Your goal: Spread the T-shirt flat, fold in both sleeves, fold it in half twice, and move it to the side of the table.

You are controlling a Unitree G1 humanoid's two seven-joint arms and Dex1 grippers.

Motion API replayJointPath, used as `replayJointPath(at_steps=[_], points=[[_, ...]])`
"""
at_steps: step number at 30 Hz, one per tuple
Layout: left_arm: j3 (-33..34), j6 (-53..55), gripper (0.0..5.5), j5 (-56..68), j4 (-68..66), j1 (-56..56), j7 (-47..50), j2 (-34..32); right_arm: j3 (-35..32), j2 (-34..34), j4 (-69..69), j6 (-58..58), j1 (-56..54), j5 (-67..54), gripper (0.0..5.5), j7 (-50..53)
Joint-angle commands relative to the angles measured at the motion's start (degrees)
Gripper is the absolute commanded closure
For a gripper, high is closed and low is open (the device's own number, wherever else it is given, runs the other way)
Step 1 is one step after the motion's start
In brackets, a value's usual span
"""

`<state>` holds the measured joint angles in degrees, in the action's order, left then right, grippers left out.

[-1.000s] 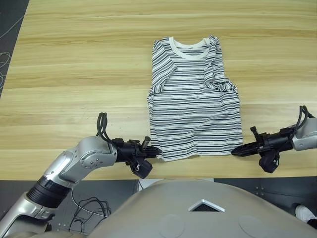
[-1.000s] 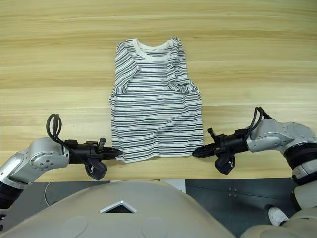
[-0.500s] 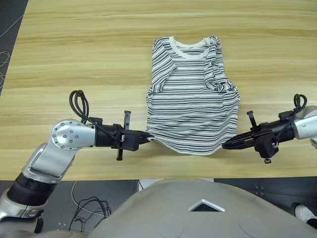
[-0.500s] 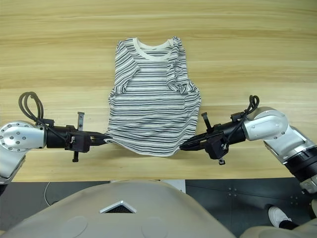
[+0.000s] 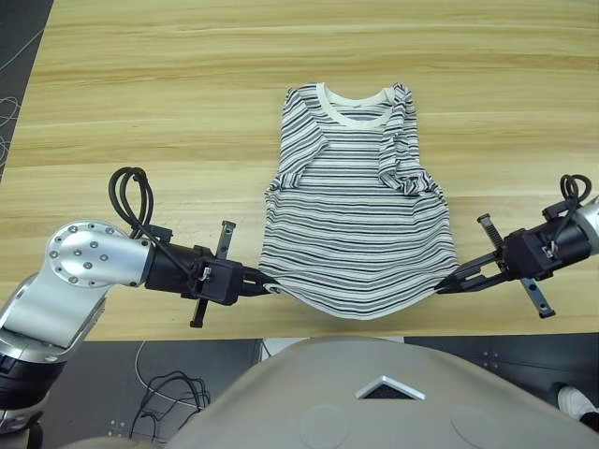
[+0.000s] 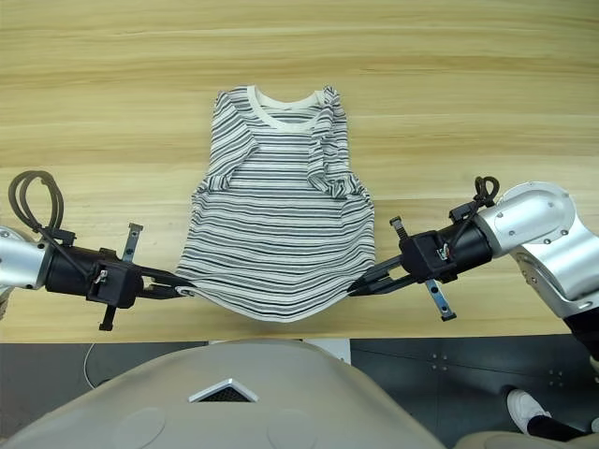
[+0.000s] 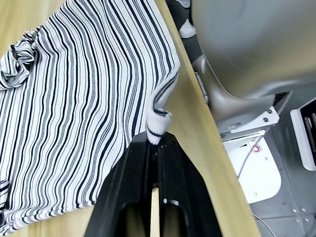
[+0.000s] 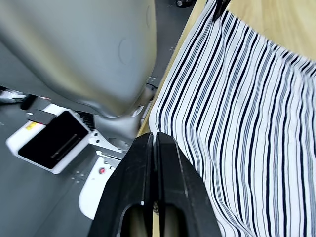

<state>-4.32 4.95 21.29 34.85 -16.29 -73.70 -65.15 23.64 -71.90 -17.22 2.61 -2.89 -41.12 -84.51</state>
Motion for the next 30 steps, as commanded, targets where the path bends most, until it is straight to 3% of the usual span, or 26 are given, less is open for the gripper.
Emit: replayJointPath(at_steps=[1, 5, 12, 21, 30], points=[[2.1, 0.6, 5.37, 2.1, 1.2, -0.7, -2.8, -2.0, -4.0, 1.1, -2.2, -4.7, 0.6, -1.1, 5.4, -1.5], [2.7, 0.9, 5.37, 3.7, -0.4, 2.9, -3.3, -0.5, -6.5, 4.1, -2.5, -6.7, -1.0, 1.0, 5.4, -1.1], [-0.4, 4.5, 5.37, 5.8, -12.2, 19.9, -5.2, 4.5, -9.0, 13.0, 9.0, -8.3, -11.6, 5.2, 5.4, -2.6], [-6.6, 0.4, 5.37, -2.9, -34.4, 37.8, -5.8, 14.4, -9.6, 25.2, 32.5, -4.1, -26.3, 14.1, 5.4, -6.2], [-8.0, -6.4, 5.37, -12.8, -64.4, 54.5, -0.1, 25.5, -12.4, 33.4, 61.7, 10.1, -39.6, 24.5, 5.4, -5.3]])
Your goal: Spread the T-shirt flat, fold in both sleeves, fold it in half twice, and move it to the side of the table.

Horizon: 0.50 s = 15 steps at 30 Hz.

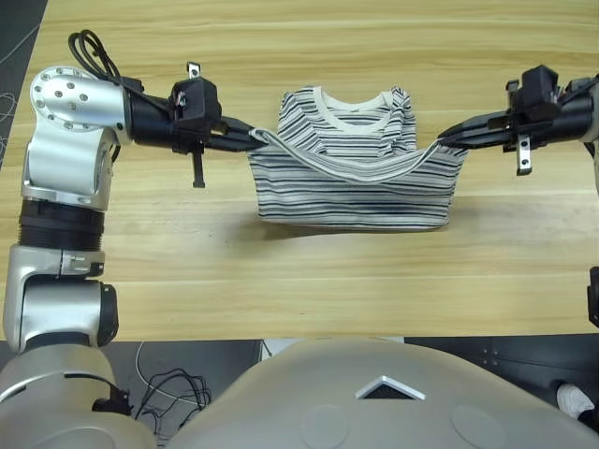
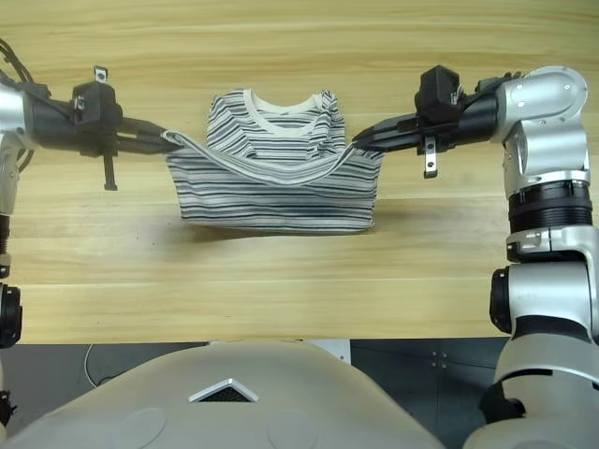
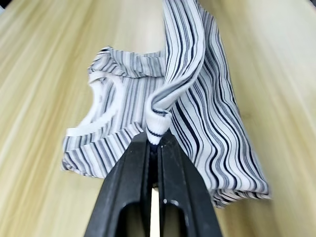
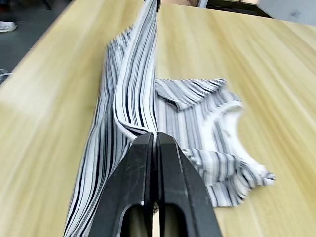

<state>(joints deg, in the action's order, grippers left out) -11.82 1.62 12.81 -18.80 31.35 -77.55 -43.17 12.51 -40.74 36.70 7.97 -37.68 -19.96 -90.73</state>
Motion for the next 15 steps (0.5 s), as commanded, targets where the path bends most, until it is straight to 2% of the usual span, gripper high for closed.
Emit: replayJointPath(at_steps=[1, 7, 15], points=[[-0.6, -4.1, 5.37, -5.3, -14.5, 8.6, 4.4, 4.7, -1.5, 3.1, 10.8, 6.3, -6.2, 4.4, 5.4, 1.6], [-0.3, -11.0, 5.37, -10.2, -31.1, 16.2, 8.2, 9.8, -3.0, 6.5, 23.7, 13.5, -12.6, 9.4, 5.4, 5.2], [-0.3, -16.7, 5.37, -15.9, -46.8, 20.4, 14.0, 13.3, -3.5, 11.0, 33.2, 18.2, -17.8, 16.6, 5.4, 14.3]])
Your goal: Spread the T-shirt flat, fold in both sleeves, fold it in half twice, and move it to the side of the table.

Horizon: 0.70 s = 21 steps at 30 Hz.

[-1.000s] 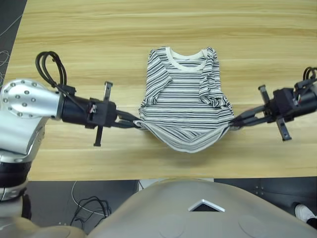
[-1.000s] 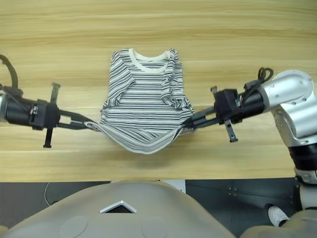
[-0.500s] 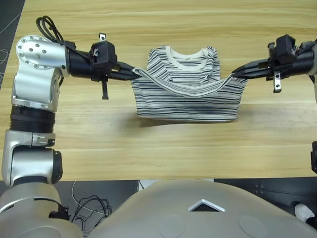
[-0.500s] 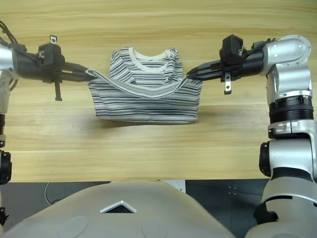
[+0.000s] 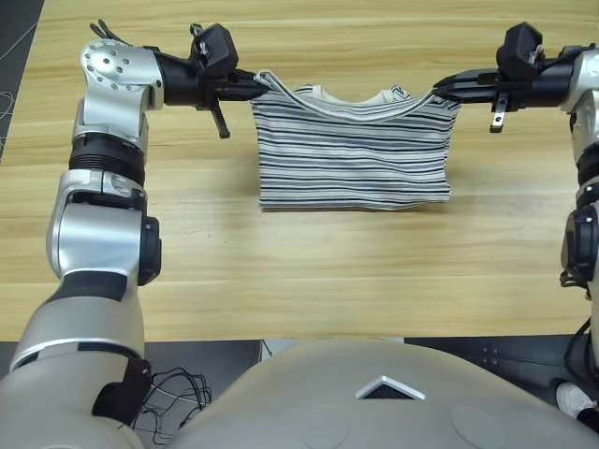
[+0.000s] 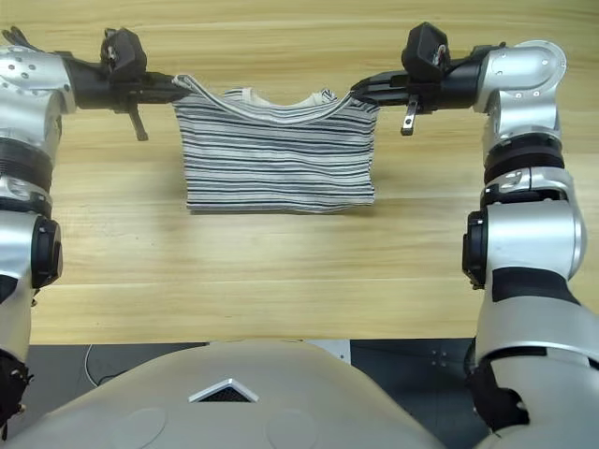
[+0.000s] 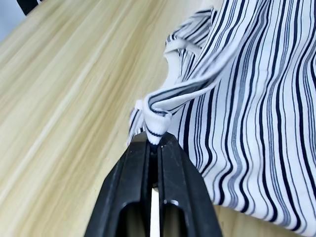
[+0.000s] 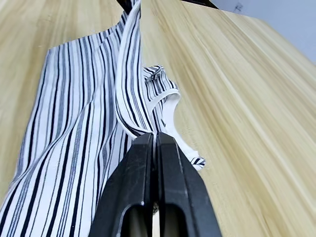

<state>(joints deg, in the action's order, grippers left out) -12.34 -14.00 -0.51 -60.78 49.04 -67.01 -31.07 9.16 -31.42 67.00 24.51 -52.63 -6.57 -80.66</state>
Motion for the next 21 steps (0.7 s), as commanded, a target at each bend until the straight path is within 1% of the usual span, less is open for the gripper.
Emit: replayJointPath(at_steps=[1, 6, 12, 21], points=[[0.5, -0.6, 5.37, -2.9, -6.4, 3.1, 4.5, 1.7, -0.1, 2.2, 3.8, 1.9, -3.0, 4.2, 5.4, 5.7], [1.2, 0.2, 5.37, -5.4, -11.4, 3.6, 10.7, 3.4, 0.4, 5.1, 6.8, 2.4, -3.0, 8.5, 5.4, 11.7], [2.8, 1.7, 5.37, -6.6, -14.3, 5.6, 16.5, 5.2, 0.1, 6.3, 9.2, 0.3, -2.8, 13.1, 5.4, 20.0], [4.6, 5.0, 5.37, -8.2, -16.1, 6.6, 21.4, 6.7, 0.2, 8.1, 10.4, -2.6, -3.7, 17.6, 5.4, 28.9]])
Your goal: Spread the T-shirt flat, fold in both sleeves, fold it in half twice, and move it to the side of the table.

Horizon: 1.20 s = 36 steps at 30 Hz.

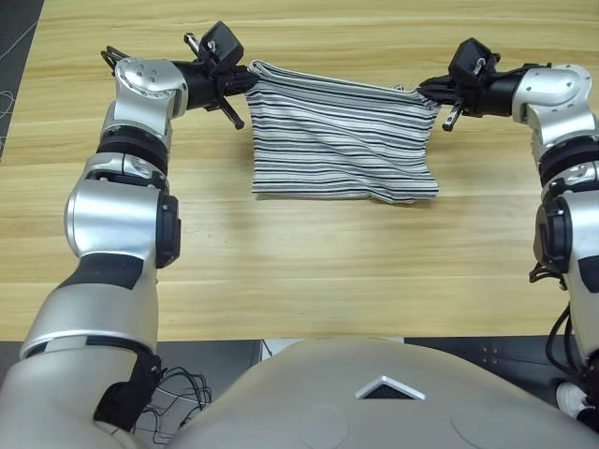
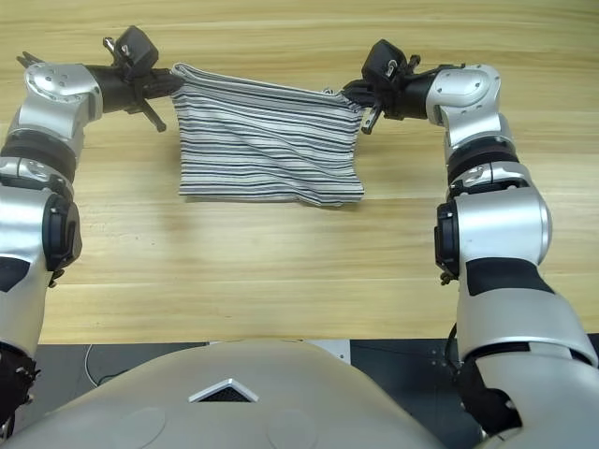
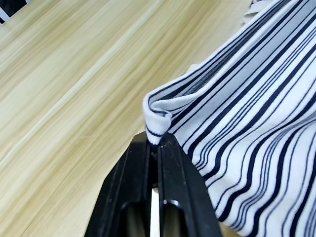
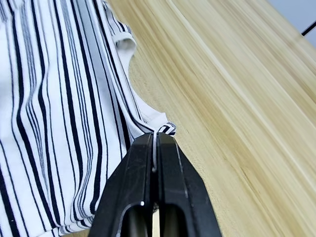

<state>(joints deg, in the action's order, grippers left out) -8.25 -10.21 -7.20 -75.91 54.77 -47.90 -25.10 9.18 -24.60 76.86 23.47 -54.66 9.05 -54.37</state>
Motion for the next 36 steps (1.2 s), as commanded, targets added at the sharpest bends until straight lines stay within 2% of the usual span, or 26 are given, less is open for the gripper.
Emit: replayJointPath(at_steps=[1, 7, 8, 15, 17, 23, 26, 31, 36], points=[[0.5, 1.6, 5.37, -1.7, -1.1, 0.6, 3.1, 1.3, 0.3, 1.7, 0.7, -2.0, -1.6, 2.6, 5.4, 3.5], [1.8, 3.6, 5.37, -2.1, -1.8, -1.1, 5.7, 2.8, 0.8, 3.5, 1.2, -3.9, -1.6, 5.6, 5.4, 8.2], [2.2, 4.0, 5.2, -2.0, -1.9, -1.2, 6.2, 3.0, 0.8, 3.7, 1.2, -4.2, -1.7, 6.1, 5.4, 9.4], [4.8, 4.6, 4.17, -3.1, -2.1, -0.6, 15.2, 2.5, 2.9, 4.6, 1.5, -5.3, -3.0, 11.5, 4.2, 20.4], [4.8, 4.8, 4.13, -4.0, -2.2, -0.5, 18.1, 1.6, 4.2, 4.4, 1.6, -5.5, -3.7, 13.6, 3.93, 24.8], [4.4, 2.4, 4.13, -6.2, -2.0, -0.6, 22.9, 0.0, 6.9, 3.9, 1.7, -4.1, -4.0, 18.1, 3.93, 31.3], [4.2, -4.1, 4.13, -5.6, -0.3, -1.7, 17.2, -0.2, 3.4, 4.2, 0.8, -0.3, -3.2, 14.3, 3.93, 29.8], [1.3, -18.1, 4.13, -4.4, 8.5, -10.4, 2.4, -0.9, -4.7, 6.2, -1.3, 5.6, 0.0, 3.9, 3.93, 19.6], [0.4, -21.1, 4.13, -1.3, 23.6, -21.8, -5.2, -3.5, -6.6, 7.9, -3.2, 7.5, 3.7, 0.1, 3.93, 13.8]])
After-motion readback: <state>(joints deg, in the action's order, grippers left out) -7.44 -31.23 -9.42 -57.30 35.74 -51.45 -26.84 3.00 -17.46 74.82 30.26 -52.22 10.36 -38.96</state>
